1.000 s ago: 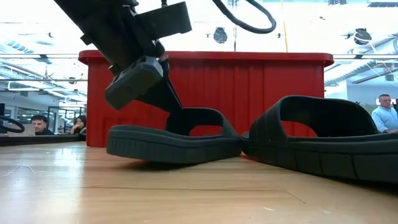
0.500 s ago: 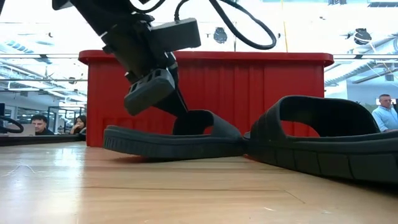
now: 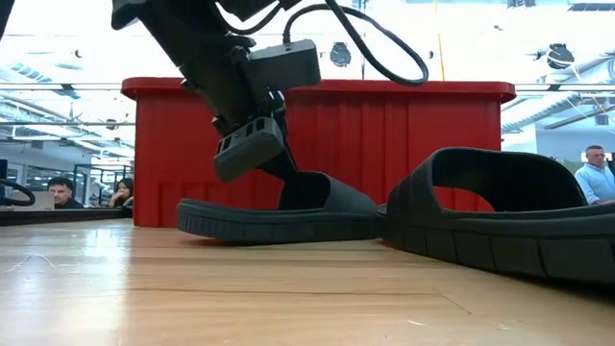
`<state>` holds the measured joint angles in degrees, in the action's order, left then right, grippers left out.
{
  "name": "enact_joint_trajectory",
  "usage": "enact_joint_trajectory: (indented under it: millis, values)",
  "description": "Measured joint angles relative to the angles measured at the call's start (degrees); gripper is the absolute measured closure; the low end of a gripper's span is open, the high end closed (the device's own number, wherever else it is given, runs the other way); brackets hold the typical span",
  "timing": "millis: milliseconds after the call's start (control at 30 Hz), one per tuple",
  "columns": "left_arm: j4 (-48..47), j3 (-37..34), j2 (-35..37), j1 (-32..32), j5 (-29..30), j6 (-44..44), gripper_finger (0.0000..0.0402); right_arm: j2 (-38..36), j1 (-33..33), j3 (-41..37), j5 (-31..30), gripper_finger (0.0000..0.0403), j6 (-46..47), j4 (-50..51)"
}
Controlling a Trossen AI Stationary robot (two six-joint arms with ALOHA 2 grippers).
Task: Pick and place slides into bin
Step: Put the black slide into the red bin
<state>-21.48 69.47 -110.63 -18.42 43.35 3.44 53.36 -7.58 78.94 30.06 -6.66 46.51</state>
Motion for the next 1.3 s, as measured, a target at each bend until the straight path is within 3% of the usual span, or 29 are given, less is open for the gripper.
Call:
enact_joint_trajectory:
  millis: [267, 467, 767, 1033, 1300]
  values:
    - [1.7, 0.0, 0.0, 1.6, -0.4, -1.0, 0.0331, 0.0, 0.0, 0.0, 0.0, 0.0264, 0.0, 0.0]
    - [2.6, 0.0, 0.0, 2.4, -4.2, -2.4, 0.0394, 0.0, 0.0, 0.0, 0.0, 0.0264, 0.0, 0.0]
    - [2.6, 0.0, 0.0, 2.2, -7.9, -1.7, 0.0400, 0.0, 0.0, 0.0, 0.0, 0.0264, 3.3, -2.4]
    - [1.6, 0.0, 0.0, -1.4, -15.2, 4.2, 0.0401, 0.0, 0.0, 0.0, 0.0, 0.0264, 4.7, -2.6]
    - [1.7, 0.0, 0.0, -2.6, -15.1, 0.7, 0.0382, 0.0, 0.0, 0.0, 0.0, 0.0264, 4.4, -2.6]
